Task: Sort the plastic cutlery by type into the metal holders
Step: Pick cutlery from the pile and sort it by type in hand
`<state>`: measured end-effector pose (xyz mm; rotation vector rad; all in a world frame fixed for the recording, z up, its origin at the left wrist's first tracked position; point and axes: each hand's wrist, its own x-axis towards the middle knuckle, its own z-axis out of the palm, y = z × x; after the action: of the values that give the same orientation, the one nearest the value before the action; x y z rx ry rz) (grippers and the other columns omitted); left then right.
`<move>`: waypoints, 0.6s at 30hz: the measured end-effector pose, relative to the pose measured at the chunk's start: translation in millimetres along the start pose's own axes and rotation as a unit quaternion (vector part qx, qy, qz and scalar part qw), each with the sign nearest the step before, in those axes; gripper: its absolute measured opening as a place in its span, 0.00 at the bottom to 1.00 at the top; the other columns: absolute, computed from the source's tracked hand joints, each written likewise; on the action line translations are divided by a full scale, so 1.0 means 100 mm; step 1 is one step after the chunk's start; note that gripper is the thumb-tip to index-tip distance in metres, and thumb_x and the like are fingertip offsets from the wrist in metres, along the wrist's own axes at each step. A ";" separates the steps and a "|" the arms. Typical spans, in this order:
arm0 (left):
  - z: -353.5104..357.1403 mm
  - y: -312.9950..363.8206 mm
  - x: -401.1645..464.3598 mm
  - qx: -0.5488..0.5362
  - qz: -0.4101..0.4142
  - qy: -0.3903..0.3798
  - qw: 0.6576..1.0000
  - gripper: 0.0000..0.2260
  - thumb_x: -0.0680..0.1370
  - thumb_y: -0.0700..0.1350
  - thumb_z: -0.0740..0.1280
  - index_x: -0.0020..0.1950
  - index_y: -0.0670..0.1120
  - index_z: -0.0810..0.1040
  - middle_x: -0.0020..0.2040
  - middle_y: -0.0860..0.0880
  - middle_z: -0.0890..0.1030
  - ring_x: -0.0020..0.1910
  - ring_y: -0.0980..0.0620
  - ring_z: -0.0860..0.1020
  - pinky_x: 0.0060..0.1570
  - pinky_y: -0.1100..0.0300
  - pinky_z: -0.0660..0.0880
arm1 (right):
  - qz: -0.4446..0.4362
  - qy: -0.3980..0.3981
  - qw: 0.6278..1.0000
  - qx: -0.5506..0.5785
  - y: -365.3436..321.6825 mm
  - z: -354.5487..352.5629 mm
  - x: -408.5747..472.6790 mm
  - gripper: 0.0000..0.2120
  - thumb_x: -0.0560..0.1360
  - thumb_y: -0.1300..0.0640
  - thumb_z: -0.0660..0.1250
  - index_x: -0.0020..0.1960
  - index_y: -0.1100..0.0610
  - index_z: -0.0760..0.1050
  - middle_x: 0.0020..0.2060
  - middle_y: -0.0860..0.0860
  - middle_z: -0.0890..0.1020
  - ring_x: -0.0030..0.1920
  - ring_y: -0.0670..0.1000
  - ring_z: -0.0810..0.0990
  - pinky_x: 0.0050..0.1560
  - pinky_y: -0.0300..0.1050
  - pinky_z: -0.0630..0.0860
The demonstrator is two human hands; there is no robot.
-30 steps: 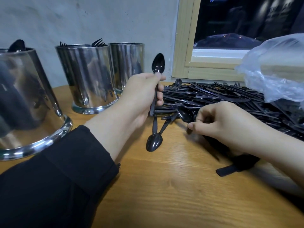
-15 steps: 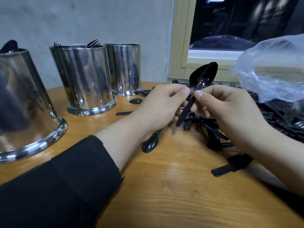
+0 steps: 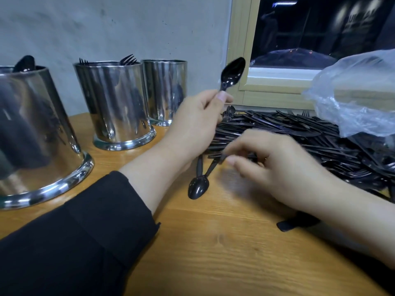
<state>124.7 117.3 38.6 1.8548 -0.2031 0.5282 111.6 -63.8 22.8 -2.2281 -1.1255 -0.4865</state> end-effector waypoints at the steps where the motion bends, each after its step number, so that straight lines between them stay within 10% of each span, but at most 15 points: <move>1: -0.03 -0.02 0.02 0.013 0.002 0.021 1.000 0.13 0.86 0.52 0.59 0.55 0.54 0.83 0.28 0.60 0.72 0.25 0.61 0.68 0.31 0.58 0.64 | -0.058 -0.054 0.996 -0.038 -0.01 0.07 -0.02 0.09 0.80 0.52 0.67 0.59 0.50 0.80 0.51 0.40 0.81 0.52 0.41 0.79 0.54 0.39 0.74; 5: 0.00 -0.04 0.01 0.023 0.005 0.039 0.999 0.13 0.86 0.52 0.59 0.54 0.54 0.83 0.30 0.57 0.71 0.25 0.60 0.66 0.31 0.58 0.64 | -0.124 -0.151 0.969 -0.150 -0.01 0.35 -0.07 0.23 0.80 0.57 0.62 0.73 0.44 0.68 0.70 0.41 0.73 0.64 0.48 0.72 0.54 0.56 0.74; 18: 0.02 -0.11 0.04 0.004 0.031 0.061 0.998 0.13 0.86 0.53 0.59 0.58 0.55 0.83 0.29 0.57 0.71 0.27 0.59 0.68 0.32 0.56 0.64 | -0.114 -0.171 0.975 -0.086 -0.01 0.25 -0.05 0.19 0.79 0.55 0.67 0.70 0.50 0.74 0.57 0.47 0.76 0.58 0.50 0.71 0.58 0.58 0.72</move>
<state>133.1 119.8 30.5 1.8228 -0.1779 0.6838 109.6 -49.8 1.5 -2.4060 -1.5835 -0.3048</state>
